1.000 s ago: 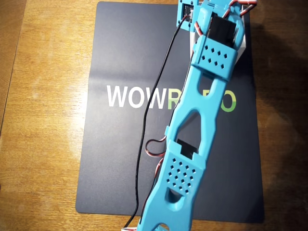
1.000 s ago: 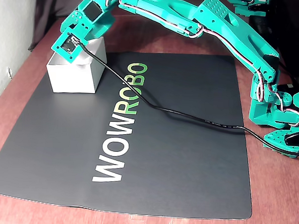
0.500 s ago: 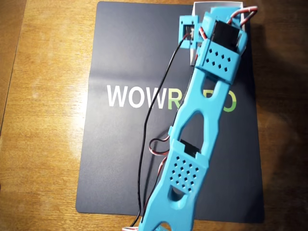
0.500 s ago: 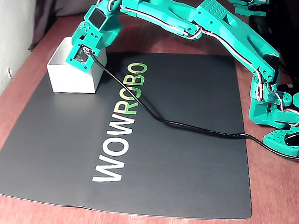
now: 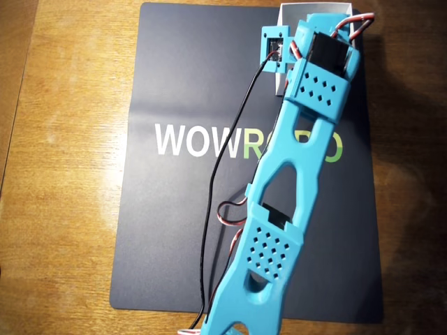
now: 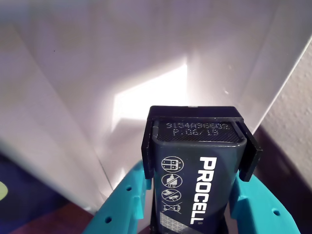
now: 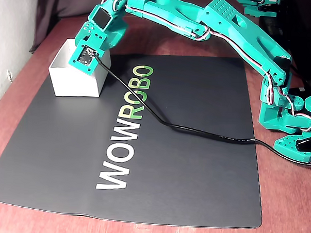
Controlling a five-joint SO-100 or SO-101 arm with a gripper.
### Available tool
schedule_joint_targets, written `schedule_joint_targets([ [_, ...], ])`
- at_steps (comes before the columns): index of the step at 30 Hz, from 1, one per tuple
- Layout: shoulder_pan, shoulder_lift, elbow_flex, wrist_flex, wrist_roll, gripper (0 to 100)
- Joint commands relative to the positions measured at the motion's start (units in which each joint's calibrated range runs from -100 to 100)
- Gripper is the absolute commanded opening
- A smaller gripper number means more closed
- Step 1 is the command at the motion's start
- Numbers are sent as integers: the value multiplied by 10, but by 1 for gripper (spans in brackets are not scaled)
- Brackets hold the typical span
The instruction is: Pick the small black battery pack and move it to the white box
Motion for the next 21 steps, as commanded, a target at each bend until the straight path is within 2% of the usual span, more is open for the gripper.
schedule_joint_targets([
  [1,-2,-19,-31,-1,3,5],
  [12,-3,-19,-34,-2,3,5],
  [18,-3,-17,-32,-2,29,5],
  [21,-3,-17,-31,-2,28,9],
])
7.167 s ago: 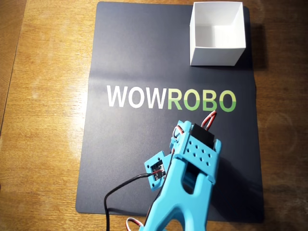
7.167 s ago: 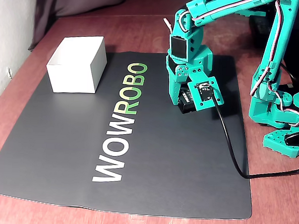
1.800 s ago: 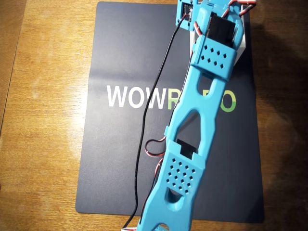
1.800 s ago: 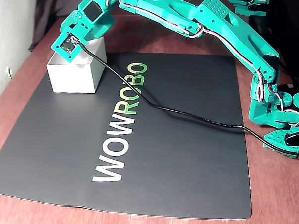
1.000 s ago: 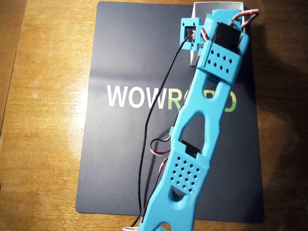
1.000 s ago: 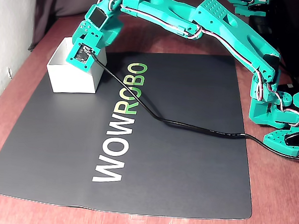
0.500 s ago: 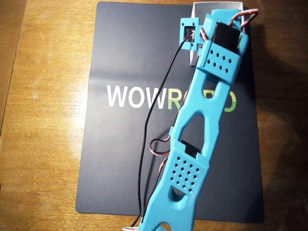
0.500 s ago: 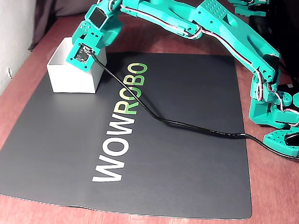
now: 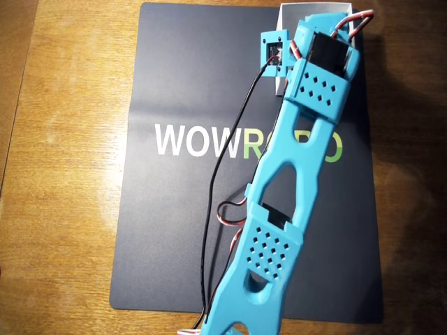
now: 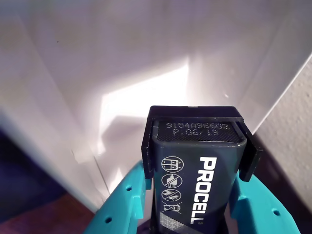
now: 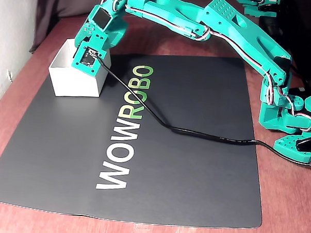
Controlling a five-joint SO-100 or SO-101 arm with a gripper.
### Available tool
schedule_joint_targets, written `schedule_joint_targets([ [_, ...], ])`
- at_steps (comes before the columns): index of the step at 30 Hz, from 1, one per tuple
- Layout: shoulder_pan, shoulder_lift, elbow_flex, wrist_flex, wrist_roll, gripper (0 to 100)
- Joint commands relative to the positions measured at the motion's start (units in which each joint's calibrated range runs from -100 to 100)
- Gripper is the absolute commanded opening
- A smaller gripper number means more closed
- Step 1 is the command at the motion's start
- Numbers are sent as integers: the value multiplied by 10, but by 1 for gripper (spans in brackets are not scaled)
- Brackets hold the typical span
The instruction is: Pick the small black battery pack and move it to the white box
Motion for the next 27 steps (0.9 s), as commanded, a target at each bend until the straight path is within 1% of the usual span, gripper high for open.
schedule_joint_targets([
  [1,-3,-16,-30,-2,0,10],
  [10,-4,-16,-30,-3,2,12],
  [14,-11,-17,-30,-3,3,16],
  [27,-11,-19,-35,3,-1,15],
])
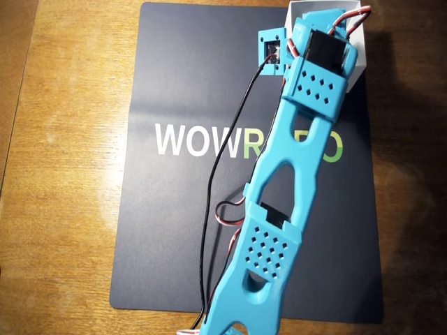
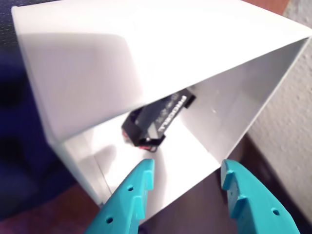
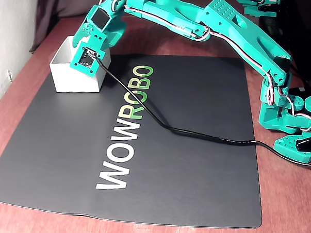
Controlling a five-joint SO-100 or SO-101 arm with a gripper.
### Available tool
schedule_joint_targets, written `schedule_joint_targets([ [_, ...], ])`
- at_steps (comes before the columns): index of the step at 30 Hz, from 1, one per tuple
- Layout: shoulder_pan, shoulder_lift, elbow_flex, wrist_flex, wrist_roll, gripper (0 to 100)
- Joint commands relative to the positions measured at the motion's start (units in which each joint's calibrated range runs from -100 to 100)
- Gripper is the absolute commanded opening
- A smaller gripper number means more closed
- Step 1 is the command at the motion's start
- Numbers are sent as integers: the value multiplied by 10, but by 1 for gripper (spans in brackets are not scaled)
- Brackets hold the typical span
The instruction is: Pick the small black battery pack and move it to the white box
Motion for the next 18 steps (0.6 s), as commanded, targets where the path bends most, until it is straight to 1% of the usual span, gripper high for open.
schedule_joint_targets([
  [1,-1,-19,-35,3,-3,15],
  [5,-2,-43,-31,3,-8,15],
  [8,-20,-77,-28,9,-36,15],
  [16,-100,-150,-27,117,-42,15],
  [18,-116,-164,-27,134,-55,15],
])
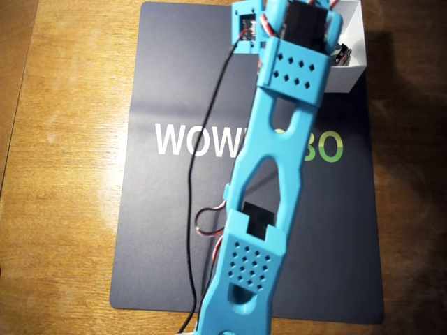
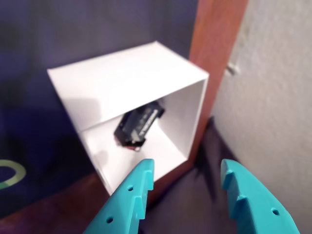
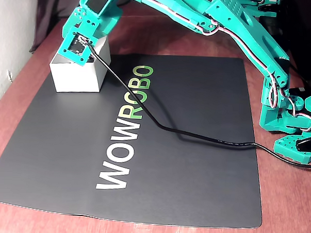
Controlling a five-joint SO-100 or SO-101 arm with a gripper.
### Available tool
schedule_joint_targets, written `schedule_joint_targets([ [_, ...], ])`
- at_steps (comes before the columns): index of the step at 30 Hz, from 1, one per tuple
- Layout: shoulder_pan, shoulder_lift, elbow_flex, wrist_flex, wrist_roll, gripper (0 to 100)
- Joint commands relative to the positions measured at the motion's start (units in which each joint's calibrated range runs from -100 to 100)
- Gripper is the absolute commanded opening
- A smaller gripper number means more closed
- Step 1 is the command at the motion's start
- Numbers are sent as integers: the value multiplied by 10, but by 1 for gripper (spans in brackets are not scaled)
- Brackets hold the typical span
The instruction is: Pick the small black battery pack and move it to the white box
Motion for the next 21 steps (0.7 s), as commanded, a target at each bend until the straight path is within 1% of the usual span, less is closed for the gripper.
schedule_joint_targets([
  [1,-33,-68,-24,32,-22,15],
  [5,-71,-96,-24,78,-30,15],
  [8,-96,-119,-24,107,-48,15],
  [11,-118,-136,-25,133,-51,15],
  [15,-141,-165,-18,138,-58,15],
  [17,-151,-196,26,138,-58,15],
  [21,-156,-295,200,104,-59,15],
])
